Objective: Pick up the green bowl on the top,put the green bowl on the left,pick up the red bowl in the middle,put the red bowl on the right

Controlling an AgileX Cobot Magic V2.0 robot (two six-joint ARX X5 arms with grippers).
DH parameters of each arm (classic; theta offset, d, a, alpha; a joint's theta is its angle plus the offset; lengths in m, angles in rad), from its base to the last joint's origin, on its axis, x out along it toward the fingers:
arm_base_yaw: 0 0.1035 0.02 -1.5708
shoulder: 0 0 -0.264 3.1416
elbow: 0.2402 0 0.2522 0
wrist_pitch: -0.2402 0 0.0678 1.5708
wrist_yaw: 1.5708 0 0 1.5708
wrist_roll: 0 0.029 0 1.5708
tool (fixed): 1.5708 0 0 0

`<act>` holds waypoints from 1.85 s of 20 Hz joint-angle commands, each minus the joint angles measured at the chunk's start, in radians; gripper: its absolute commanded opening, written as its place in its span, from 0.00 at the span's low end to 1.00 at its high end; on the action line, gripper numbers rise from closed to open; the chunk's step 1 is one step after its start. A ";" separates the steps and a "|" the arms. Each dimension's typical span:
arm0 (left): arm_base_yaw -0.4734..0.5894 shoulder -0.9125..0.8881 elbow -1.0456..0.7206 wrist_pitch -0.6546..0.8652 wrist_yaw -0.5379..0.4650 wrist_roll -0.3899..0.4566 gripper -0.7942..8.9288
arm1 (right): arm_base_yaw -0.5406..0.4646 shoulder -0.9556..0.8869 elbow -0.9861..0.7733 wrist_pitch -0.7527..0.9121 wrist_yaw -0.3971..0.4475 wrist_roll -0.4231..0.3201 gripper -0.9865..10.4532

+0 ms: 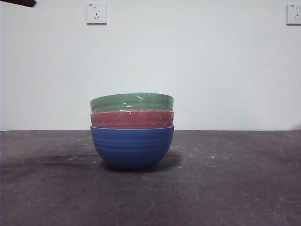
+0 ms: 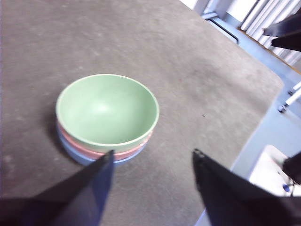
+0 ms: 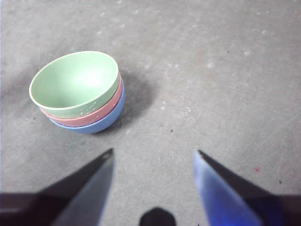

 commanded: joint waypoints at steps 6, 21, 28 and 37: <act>-0.264 0.330 0.218 -0.085 -0.199 0.137 0.42 | 0.046 0.059 0.003 0.032 -0.053 0.018 0.36; -0.435 0.787 0.427 -0.170 -0.408 0.282 0.40 | 0.055 0.106 0.003 0.031 -0.053 0.017 0.36; -0.435 0.787 0.427 -0.200 -0.406 0.335 0.07 | 0.055 0.106 0.003 0.031 -0.053 0.018 0.36; -0.444 0.782 0.621 -0.318 -0.407 0.329 0.07 | 0.055 0.106 0.003 0.031 -0.053 0.018 0.36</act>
